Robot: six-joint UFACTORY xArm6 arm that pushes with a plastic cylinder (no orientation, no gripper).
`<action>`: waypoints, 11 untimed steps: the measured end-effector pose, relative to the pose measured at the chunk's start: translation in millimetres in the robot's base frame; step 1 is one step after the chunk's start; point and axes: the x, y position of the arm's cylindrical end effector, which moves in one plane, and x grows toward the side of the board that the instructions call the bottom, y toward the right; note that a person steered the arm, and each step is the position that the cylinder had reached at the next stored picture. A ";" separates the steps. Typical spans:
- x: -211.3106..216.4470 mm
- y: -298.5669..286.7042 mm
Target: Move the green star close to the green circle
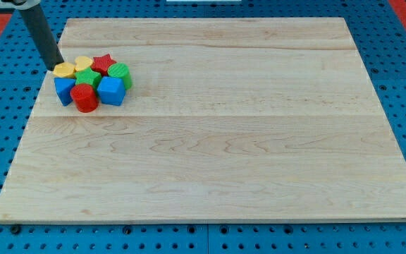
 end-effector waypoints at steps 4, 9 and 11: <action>36.6 135.5; 164.1 296.4; 90.1 212.6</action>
